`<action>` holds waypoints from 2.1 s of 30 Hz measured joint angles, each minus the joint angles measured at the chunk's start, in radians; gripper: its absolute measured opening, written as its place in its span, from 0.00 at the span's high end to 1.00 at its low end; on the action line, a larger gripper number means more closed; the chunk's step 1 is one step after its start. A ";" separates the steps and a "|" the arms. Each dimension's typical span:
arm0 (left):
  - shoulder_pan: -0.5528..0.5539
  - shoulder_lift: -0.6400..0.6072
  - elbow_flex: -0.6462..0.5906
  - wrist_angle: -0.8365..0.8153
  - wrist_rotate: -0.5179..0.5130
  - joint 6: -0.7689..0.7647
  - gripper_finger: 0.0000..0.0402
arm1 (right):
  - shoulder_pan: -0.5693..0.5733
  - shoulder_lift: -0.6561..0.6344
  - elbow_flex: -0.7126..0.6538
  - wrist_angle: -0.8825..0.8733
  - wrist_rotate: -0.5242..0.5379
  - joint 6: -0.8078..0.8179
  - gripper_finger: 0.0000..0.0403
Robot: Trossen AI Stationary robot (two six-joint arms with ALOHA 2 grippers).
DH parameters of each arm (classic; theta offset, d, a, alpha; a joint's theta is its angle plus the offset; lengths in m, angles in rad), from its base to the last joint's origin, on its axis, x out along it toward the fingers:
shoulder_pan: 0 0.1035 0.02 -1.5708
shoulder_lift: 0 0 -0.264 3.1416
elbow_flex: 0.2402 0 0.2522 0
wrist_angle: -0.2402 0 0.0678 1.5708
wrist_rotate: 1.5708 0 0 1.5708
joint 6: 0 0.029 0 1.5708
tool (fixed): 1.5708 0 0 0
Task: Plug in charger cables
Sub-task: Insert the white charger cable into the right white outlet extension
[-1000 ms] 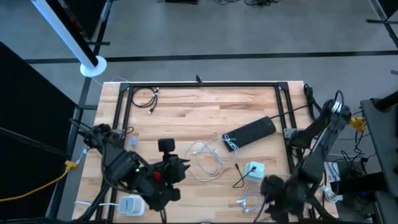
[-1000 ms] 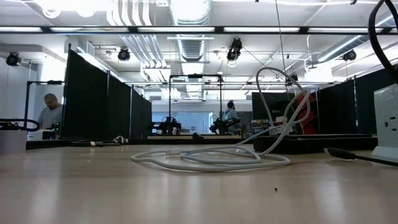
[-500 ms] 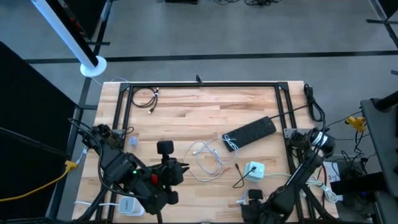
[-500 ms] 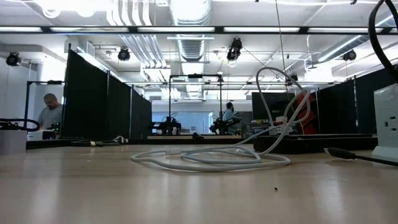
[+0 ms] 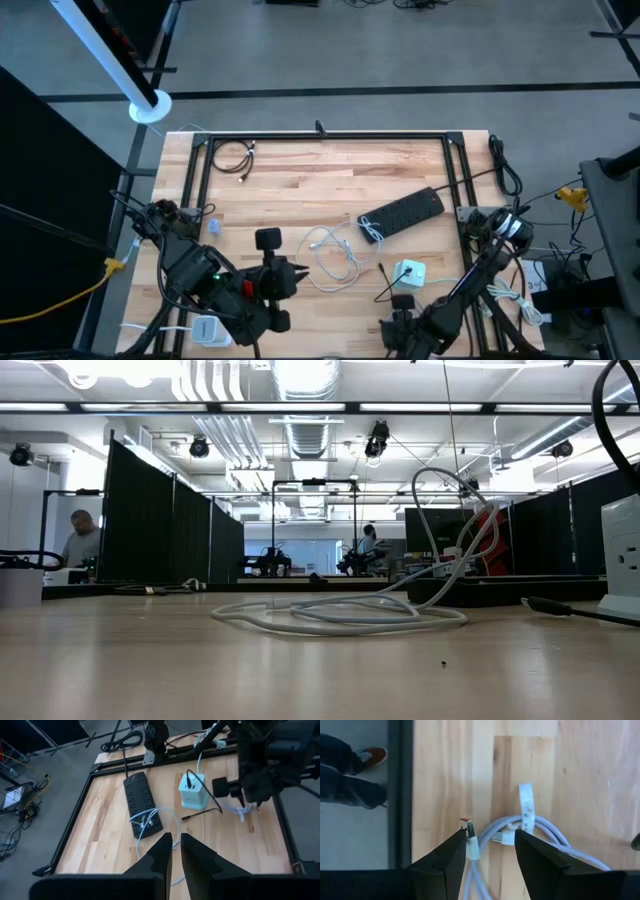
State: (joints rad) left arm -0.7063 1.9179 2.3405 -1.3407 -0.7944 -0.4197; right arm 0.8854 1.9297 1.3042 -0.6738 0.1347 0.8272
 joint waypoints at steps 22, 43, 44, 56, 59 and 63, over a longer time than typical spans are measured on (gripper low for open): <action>0.006 0.000 0.000 0.176 0.021 0.267 0.93 | 0.000 0.017 0.000 0.043 -0.162 -0.042 0.69; 0.005 0.001 -0.022 0.095 0.019 0.150 0.93 | 0.035 0.017 0.043 -0.050 -0.188 -0.156 0.56; 0.005 0.001 -0.027 0.094 0.019 0.149 0.93 | 0.036 0.018 0.040 -0.051 -0.187 -0.158 0.56; 0.005 0.002 -0.100 0.114 0.019 0.097 0.93 | 0.033 0.018 0.018 -0.045 -0.179 -0.158 0.69; 0.006 0.002 -0.100 0.118 0.018 0.096 0.93 | 0.031 0.018 0.016 -0.046 -0.195 -0.158 0.79; 0.009 0.002 -0.100 0.122 -0.005 0.112 0.93 | 0.013 0.016 0.016 -0.045 -0.235 -0.130 0.97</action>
State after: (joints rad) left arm -0.6971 1.9194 2.2410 -1.2189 -0.7991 -0.3073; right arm 0.8988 1.9456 1.3197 -0.7184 -0.1003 0.6977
